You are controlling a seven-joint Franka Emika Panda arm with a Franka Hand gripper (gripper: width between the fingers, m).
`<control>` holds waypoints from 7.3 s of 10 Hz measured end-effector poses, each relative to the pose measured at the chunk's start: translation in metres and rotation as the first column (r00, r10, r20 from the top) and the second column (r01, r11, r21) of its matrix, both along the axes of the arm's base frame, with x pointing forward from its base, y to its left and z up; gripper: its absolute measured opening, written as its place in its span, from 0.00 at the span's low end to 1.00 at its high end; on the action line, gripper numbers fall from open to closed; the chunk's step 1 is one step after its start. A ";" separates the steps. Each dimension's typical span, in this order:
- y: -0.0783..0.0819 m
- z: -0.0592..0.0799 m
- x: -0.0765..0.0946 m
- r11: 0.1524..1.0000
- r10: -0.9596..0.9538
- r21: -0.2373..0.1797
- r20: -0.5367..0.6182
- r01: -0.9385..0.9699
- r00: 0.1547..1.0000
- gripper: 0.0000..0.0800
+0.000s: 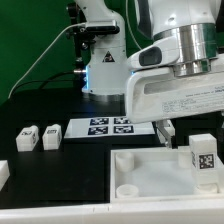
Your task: Assemble one leg
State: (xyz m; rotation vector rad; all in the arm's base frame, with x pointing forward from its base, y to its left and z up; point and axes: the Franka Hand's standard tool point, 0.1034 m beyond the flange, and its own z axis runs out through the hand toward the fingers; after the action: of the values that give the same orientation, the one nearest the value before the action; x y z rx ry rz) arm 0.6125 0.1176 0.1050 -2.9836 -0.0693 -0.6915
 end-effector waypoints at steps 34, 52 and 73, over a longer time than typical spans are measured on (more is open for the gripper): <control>-0.006 -0.017 0.017 1.000 -0.015 0.021 -0.367 0.024 0.930 0.36; 0.003 -0.022 0.019 0.889 -0.394 0.041 -0.437 0.455 0.809 0.81; 0.013 -0.024 0.015 0.497 -0.748 0.011 -0.502 0.868 0.434 0.79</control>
Offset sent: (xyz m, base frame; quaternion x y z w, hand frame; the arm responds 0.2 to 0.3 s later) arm 0.0514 -0.0277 0.0505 -0.0235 -0.1076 0.0215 0.9937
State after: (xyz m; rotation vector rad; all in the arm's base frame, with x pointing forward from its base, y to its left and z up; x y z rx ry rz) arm 0.6276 0.1302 0.0809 -2.6312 1.4843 0.0180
